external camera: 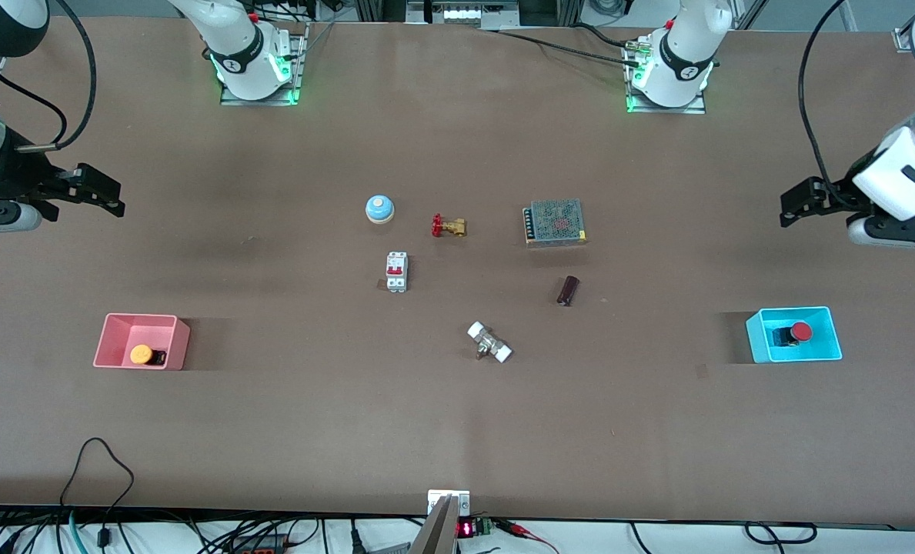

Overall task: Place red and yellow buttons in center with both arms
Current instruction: 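Move the right gripper to the pink bin while the left gripper reaches the cyan bin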

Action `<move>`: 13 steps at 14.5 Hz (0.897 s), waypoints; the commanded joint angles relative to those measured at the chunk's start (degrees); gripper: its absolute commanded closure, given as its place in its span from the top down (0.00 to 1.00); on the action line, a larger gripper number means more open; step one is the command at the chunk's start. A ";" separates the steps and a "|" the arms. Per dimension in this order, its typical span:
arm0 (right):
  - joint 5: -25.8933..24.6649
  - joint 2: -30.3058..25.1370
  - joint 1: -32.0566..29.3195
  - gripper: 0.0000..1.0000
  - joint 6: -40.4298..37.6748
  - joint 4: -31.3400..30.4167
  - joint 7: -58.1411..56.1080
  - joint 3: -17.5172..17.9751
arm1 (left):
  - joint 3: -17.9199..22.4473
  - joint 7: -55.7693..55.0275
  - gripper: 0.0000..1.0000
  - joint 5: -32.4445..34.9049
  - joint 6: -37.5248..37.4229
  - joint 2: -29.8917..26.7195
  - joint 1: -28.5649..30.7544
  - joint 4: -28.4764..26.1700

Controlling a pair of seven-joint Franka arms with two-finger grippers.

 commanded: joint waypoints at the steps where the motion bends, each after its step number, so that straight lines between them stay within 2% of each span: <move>1: 0.22 0.16 0.14 1.00 -0.78 0.37 0.92 -0.10 | 0.10 -0.15 1.00 -0.46 -1.40 0.75 0.08 1.76; 5: 0.22 0.59 -0.03 1.00 0.01 0.19 0.92 -0.10 | 0.10 -0.15 1.00 -0.37 -1.49 1.19 0.34 1.85; 9: 0.22 4.02 -0.56 1.00 2.38 -0.42 0.13 -0.19 | 0.10 0.12 1.00 -0.63 -1.32 2.33 0.43 2.03; 11: -0.04 5.68 -1.26 1.00 3.69 -0.34 -0.13 -0.28 | 0.10 0.38 1.00 -0.46 -1.32 6.18 2.18 6.57; 13: -0.48 8.93 -2.13 1.00 6.24 -0.34 -0.40 -0.89 | 0.36 0.20 1.00 -0.46 -1.32 13.02 2.80 11.76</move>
